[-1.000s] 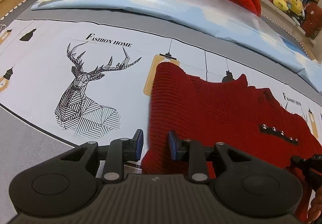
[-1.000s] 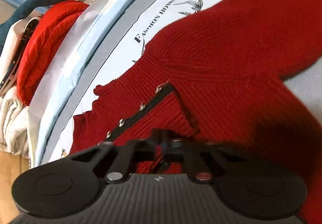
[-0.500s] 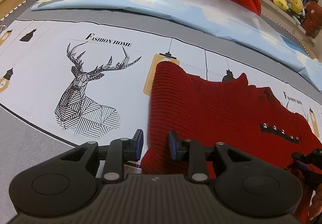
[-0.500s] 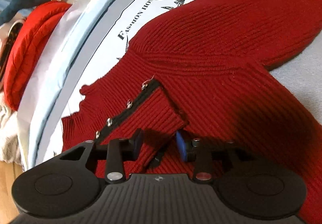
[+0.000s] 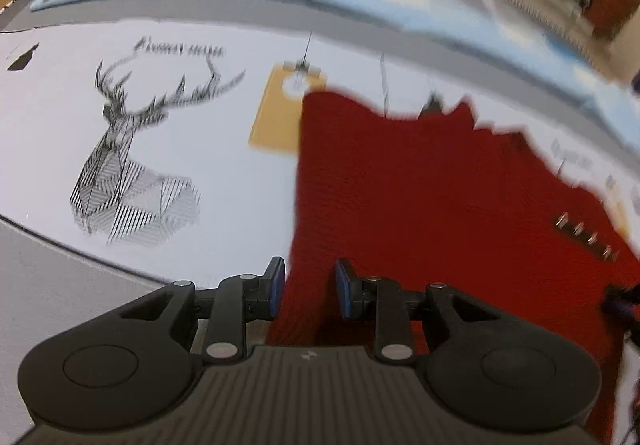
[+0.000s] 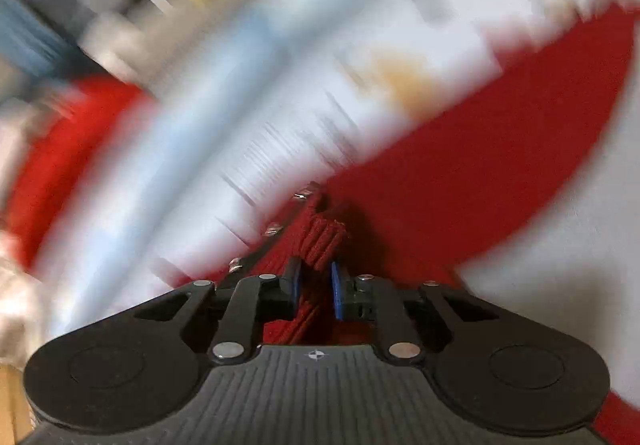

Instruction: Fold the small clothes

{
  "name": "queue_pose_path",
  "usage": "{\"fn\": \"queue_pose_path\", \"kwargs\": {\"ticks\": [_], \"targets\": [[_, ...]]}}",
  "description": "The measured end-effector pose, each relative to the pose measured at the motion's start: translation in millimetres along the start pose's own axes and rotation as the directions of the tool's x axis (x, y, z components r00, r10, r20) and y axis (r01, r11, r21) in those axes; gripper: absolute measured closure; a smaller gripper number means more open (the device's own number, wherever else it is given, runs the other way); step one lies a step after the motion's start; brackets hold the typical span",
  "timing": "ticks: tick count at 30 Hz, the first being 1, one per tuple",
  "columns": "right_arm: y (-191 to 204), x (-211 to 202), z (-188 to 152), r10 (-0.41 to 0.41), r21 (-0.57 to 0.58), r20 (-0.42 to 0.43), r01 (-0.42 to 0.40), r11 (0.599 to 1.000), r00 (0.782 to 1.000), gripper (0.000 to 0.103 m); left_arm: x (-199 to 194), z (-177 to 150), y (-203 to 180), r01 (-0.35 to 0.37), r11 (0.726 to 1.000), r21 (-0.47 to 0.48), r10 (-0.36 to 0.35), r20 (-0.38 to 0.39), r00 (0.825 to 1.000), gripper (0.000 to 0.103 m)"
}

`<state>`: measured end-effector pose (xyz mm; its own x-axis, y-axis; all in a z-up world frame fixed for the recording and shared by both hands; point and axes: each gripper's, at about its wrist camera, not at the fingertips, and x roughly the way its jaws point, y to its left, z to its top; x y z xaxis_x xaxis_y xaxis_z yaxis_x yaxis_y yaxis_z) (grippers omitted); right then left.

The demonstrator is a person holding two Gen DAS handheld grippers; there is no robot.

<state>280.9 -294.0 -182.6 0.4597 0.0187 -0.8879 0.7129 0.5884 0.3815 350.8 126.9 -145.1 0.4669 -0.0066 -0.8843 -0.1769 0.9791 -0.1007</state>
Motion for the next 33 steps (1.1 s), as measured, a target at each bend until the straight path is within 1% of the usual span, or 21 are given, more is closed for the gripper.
{"fn": "queue_pose_path", "kwargs": {"ticks": [1,2,4,5,6,8,9,10,12,13,15,16,18,20,21,22,24,25,26,30,33], "targets": [[-4,-1,-1,0.005,0.022,0.008,-0.005,1.000,1.000,0.085,3,-2,0,-0.016,1.000,0.010,0.016,-0.010,1.000,0.072],[1,-6,-2,0.000,-0.008,0.030,0.000,1.000,1.000,0.085,4,-2,0,-0.022,1.000,0.014,0.023,-0.013,1.000,0.069],[23,-26,-7,0.005,-0.126,0.163,0.016,0.992,0.987,0.081,1,-1,2,-0.029,1.000,0.010,0.029,-0.010,1.000,0.069],[32,-36,-10,0.026,-0.175,0.229,0.015,0.984,0.973,0.081,-2,0,2,-0.041,0.999,0.009,0.041,-0.001,0.999,0.070],[39,-42,-12,0.061,-0.208,0.263,-0.005,0.978,0.963,0.081,-4,1,1,-0.051,0.999,0.010,0.051,0.012,0.999,0.070],[42,-42,-7,0.140,-0.224,0.231,-0.088,0.971,0.963,0.080,-5,3,-1,-0.047,0.999,0.010,0.047,0.023,0.999,0.070],[42,-34,-5,0.167,-0.219,0.166,-0.129,0.967,0.972,0.077,-3,3,0,-0.029,1.000,-0.003,0.029,0.011,1.000,0.070],[41,-22,-3,0.166,-0.209,0.083,-0.145,0.967,0.983,0.074,1,2,1,0.000,1.000,-0.029,0.000,-0.014,1.000,0.070],[34,6,-2,0.045,-0.201,-0.066,-0.058,0.978,0.997,0.071,6,0,2,0.011,0.999,-0.049,-0.013,-0.039,0.999,0.070],[27,14,-3,0.006,-0.197,-0.103,-0.026,0.980,0.995,0.073,5,0,0,-0.005,0.999,-0.035,0.003,-0.033,0.999,0.070],[22,12,0,0.016,-0.157,-0.105,-0.032,0.987,0.994,0.075,-2,1,-9,-0.038,0.999,0.011,0.038,-0.001,0.999,0.070],[26,9,2,0.024,-0.171,-0.097,-0.041,0.984,0.995,0.074,-7,1,-13,-0.041,0.999,0.027,0.040,0.019,0.999,0.070],[29,-1,3,0.056,-0.224,-0.068,-0.070,0.972,0.996,0.065,-13,3,-16,-0.001,1.000,0.028,-0.001,0.046,0.999,0.070],[26,1,4,0.061,-0.223,-0.088,-0.079,0.972,0.994,0.064,-6,1,-11,0.071,0.997,-0.043,-0.071,0.005,0.997,0.070],[21,6,7,0.043,-0.206,-0.115,-0.066,0.976,0.992,0.064,1,-1,-7,0.080,0.994,-0.078,-0.082,-0.028,0.996,0.071],[19,11,6,0.020,-0.188,-0.131,-0.045,0.981,0.991,0.064,5,-4,-6,0.069,0.994,-0.085,-0.073,-0.039,0.997,0.073],[9,6,12,0.030,-0.141,-0.135,-0.049,0.989,0.990,0.065,3,-4,-14,0.007,1.000,-0.025,-0.007,-0.029,1.000,0.074],[5,1,14,0.034,-0.140,-0.130,-0.053,0.989,0.991,0.065,-1,-3,-19,-0.022,1.000,-0.002,0.022,-0.020,1.000,0.074],[3,-4,18,0.037,-0.149,-0.112,-0.053,0.987,0.993,0.065,-8,-2,-23,-0.024,1.000,0.006,0.024,0.001,1.000,0.074],[-15,-20,41,0.072,-0.139,-0.057,-0.080,0.987,0.996,0.065,-26,1,-36,0.044,0.999,0.019,-0.045,0.041,0.998,0.072],[-35,-23,58,0.007,-0.128,-0.001,-0.007,0.992,1.000,0.064,-35,1,-48,0.061,0.997,0.049,-0.063,0.050,0.997,0.072]]}}
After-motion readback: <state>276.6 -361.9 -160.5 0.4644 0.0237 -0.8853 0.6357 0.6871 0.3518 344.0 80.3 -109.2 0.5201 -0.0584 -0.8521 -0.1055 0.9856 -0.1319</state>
